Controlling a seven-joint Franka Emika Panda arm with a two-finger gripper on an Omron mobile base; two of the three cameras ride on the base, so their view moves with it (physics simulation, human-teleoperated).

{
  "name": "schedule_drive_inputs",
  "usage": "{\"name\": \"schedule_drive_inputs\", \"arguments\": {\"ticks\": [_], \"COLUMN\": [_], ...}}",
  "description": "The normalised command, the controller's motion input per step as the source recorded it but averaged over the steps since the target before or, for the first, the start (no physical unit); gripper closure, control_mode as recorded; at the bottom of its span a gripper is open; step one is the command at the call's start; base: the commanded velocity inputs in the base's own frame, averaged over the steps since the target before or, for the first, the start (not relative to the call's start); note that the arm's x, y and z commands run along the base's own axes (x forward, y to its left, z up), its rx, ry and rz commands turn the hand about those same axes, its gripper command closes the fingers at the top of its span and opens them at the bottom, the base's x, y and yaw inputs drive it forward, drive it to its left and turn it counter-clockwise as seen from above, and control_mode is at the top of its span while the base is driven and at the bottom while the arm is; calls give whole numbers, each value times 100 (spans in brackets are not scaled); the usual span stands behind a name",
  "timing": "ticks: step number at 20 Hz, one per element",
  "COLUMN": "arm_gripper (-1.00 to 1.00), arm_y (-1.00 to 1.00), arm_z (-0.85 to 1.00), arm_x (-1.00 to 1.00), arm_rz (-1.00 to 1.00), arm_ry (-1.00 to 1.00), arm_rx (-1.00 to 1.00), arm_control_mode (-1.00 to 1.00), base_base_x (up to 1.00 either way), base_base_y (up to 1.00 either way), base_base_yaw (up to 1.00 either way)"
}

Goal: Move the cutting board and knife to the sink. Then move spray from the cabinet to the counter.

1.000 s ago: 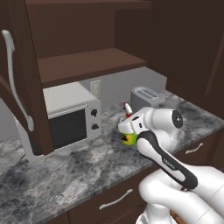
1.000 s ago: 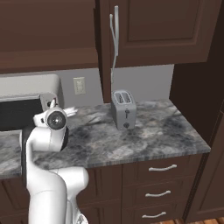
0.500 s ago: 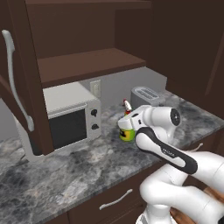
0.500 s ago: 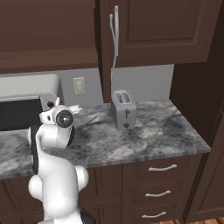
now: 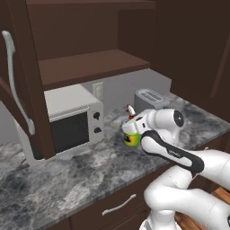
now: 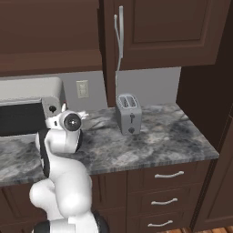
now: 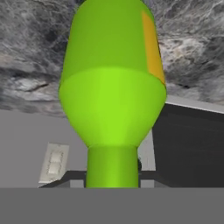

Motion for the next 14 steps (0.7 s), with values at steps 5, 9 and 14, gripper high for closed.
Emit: {"name": "schedule_drive_inputs", "arguments": {"ticks": [5,9,14], "arm_gripper": [100,100,100], "arm_y": [0,0,0], "arm_z": [-67,-70,-81], "arm_x": [0,0,0], "arm_rz": [0,0,0], "arm_ry": [0,-2,-11], "arm_rx": [0,0,1], "arm_control_mode": [-100,-100,-100], "base_base_x": [0,0,0], "base_base_y": [0,0,0], "base_base_yaw": [0,0,0]}}
